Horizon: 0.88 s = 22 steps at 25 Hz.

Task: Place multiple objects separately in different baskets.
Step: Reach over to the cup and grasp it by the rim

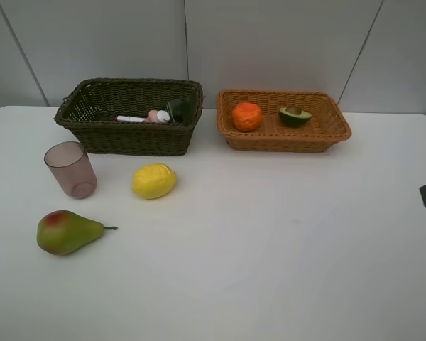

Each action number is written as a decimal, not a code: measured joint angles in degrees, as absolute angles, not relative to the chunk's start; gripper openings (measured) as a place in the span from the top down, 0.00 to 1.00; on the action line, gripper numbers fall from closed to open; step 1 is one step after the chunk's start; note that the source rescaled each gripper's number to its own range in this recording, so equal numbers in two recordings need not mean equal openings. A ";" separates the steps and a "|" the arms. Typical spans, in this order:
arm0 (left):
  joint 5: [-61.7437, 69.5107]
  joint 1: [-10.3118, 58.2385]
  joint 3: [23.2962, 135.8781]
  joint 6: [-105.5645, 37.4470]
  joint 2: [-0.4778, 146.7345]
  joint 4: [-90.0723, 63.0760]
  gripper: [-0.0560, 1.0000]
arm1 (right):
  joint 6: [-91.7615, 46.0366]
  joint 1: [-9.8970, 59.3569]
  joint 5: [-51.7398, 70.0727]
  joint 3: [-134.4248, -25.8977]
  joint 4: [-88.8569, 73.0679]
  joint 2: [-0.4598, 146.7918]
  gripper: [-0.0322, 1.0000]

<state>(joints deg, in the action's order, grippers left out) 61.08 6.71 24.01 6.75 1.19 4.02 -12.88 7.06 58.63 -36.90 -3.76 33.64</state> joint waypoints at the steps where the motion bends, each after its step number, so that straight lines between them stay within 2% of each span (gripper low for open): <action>1: 61.08 6.71 24.01 6.75 1.19 4.02 0.00 | -12.61 6.60 58.93 -36.24 -3.86 31.90 0.00; 9: 61.08 6.71 24.01 6.75 1.19 4.02 0.00 | -10.37 5.84 59.62 -30.44 -6.40 16.92 0.00; 18: 61.08 6.71 24.01 6.75 1.19 4.02 0.00 | -7.04 5.84 59.70 -30.13 -5.29 2.11 0.00; 22: 61.08 6.71 24.01 6.75 1.19 4.02 0.00 | -6.98 5.78 59.70 -29.95 -5.01 -0.17 0.00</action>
<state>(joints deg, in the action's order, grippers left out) 61.08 6.71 24.01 6.75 1.19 4.02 -6.98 5.78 59.70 -29.95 -5.01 -0.17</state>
